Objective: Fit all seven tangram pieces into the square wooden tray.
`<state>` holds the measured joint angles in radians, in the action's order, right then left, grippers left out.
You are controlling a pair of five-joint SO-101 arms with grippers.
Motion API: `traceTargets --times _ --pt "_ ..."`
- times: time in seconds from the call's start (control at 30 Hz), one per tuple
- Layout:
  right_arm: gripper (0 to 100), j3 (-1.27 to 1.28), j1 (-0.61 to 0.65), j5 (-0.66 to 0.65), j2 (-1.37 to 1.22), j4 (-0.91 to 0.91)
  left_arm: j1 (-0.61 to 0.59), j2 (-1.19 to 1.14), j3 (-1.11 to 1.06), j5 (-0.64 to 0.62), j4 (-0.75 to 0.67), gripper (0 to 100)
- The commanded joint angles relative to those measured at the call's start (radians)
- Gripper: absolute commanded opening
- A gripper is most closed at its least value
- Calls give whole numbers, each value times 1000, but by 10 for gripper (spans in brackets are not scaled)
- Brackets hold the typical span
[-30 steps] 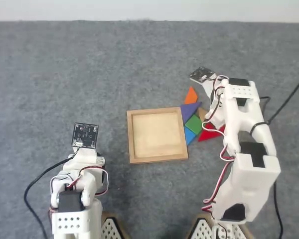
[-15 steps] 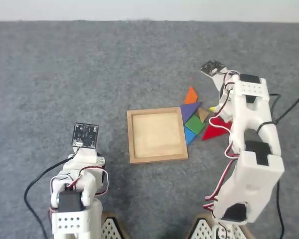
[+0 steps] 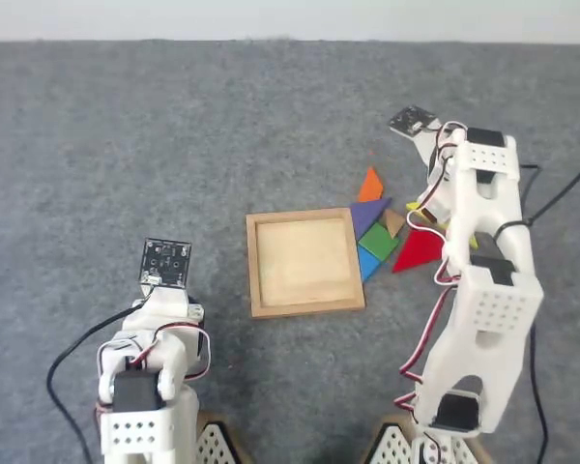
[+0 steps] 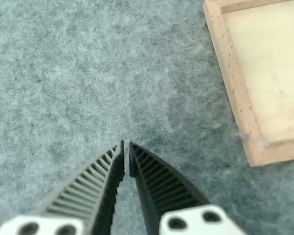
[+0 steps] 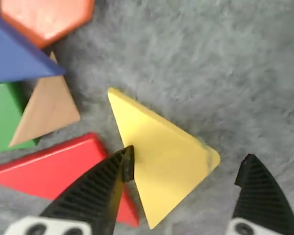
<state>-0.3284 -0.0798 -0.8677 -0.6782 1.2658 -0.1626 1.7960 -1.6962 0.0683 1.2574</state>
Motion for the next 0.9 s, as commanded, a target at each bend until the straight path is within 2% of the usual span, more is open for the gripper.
traceTargets --times 0.0,0.3,0.53,0.7,0.87 --pt "337 -66 4 -52 -48 -4 0 20 12 2 3 22" --pt "336 -52 5 -184 -71 -5 0 20 12 2 3 22" --pt "335 -87 10 -189 -85 36 0 20 12 2 3 22" --pt "335 -127 8 -189 -88 179 0 20 12 2 3 22" --pt "335 -132 -18 -183 -107 193 0 20 12 2 3 22"
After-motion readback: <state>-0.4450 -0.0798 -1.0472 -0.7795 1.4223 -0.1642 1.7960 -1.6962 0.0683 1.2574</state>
